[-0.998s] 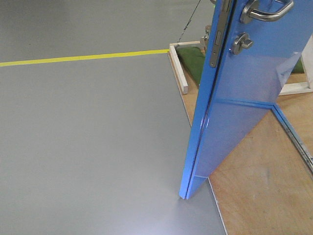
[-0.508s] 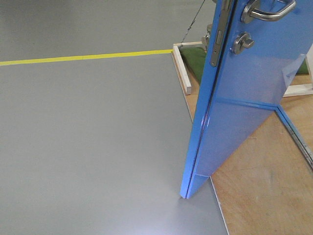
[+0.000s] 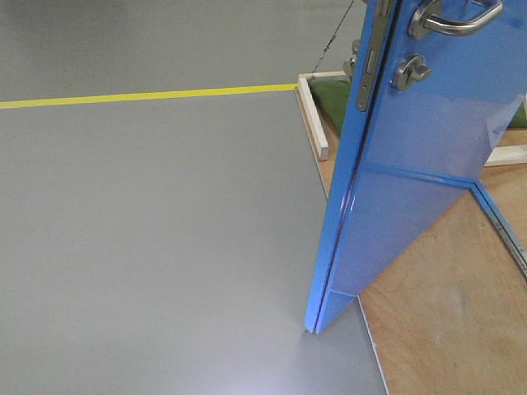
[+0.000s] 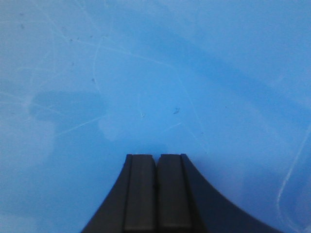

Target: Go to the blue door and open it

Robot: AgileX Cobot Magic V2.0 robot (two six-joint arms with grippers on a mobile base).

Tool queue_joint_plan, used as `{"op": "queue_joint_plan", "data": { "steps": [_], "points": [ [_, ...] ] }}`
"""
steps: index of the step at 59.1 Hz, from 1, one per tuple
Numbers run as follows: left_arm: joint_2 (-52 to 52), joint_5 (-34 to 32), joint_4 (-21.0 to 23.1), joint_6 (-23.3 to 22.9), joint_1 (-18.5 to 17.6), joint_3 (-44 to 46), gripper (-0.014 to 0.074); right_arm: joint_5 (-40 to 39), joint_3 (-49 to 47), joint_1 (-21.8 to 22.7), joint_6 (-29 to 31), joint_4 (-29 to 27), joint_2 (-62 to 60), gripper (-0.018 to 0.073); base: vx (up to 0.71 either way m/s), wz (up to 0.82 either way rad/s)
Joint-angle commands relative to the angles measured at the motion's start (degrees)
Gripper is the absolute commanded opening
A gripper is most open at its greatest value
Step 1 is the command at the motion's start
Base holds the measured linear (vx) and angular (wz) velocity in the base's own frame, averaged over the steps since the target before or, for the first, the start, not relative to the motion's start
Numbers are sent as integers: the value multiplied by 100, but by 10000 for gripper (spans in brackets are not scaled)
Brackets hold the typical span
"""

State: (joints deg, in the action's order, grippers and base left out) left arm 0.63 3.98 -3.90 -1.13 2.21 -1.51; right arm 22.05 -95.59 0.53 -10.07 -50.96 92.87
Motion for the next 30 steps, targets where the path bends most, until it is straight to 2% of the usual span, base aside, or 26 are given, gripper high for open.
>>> {"op": "queue_joint_plan", "data": {
  "steps": [1,30],
  "points": [
    [80,-462,10,-37,-46,171,73,-206,-187,-39,76,-178,-209,-1,1,6],
    [80,-462,10,-37,-46,171,73,-206,-187,-39,76,-178,-209,-1,3,8]
  ]
}}
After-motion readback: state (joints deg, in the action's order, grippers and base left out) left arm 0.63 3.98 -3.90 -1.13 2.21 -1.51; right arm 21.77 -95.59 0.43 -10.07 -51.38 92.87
